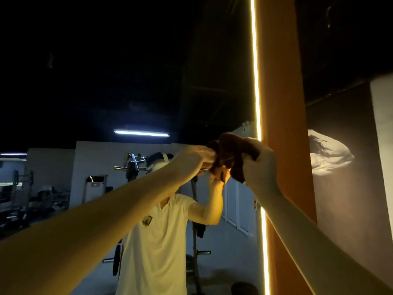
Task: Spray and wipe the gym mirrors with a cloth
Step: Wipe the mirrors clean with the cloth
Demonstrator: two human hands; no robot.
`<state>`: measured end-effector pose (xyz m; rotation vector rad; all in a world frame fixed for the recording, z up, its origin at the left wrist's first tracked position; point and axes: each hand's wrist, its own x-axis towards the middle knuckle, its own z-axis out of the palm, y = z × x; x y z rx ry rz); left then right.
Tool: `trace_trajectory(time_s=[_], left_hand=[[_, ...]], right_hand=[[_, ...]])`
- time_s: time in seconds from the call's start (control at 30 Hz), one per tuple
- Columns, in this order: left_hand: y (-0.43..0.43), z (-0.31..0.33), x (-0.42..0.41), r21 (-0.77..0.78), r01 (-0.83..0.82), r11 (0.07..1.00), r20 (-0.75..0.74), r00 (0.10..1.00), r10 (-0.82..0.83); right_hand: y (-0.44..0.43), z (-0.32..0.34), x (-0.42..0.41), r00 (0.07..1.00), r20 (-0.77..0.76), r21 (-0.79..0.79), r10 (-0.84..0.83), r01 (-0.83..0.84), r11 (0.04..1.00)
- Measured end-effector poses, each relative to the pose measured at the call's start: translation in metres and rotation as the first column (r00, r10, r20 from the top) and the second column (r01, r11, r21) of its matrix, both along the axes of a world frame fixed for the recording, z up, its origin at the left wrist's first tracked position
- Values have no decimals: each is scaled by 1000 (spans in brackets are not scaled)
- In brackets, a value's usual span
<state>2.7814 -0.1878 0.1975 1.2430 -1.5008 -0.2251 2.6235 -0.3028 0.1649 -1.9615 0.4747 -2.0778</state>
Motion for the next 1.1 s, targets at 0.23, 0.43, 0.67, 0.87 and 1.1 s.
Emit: trace_trajectory(time_s=[0.23, 0.43, 0.67, 0.87, 1.1], left_hand=[[60, -6, 131, -746, -347, 568, 457, 354, 816], [79, -24, 191, -830, -370, 418, 369, 197, 908], [49, -29, 207, -797, -498, 342, 262, 226, 938], [40, -33, 214, -816, -509, 273, 261, 98, 960], [35, -34, 218, -835, -492, 245, 229, 94, 969]], right_hand=[[-32, 51, 57, 958, 42, 116, -284, 277, 954], [-1, 42, 155, 928, 31, -51, -371, 372, 927], [47, 23, 221, 837, -199, -643, -509, 281, 712], [-56, 55, 112, 780, 31, -535, -626, 542, 648], [10, 65, 173, 924, 110, -159, -367, 381, 911]])
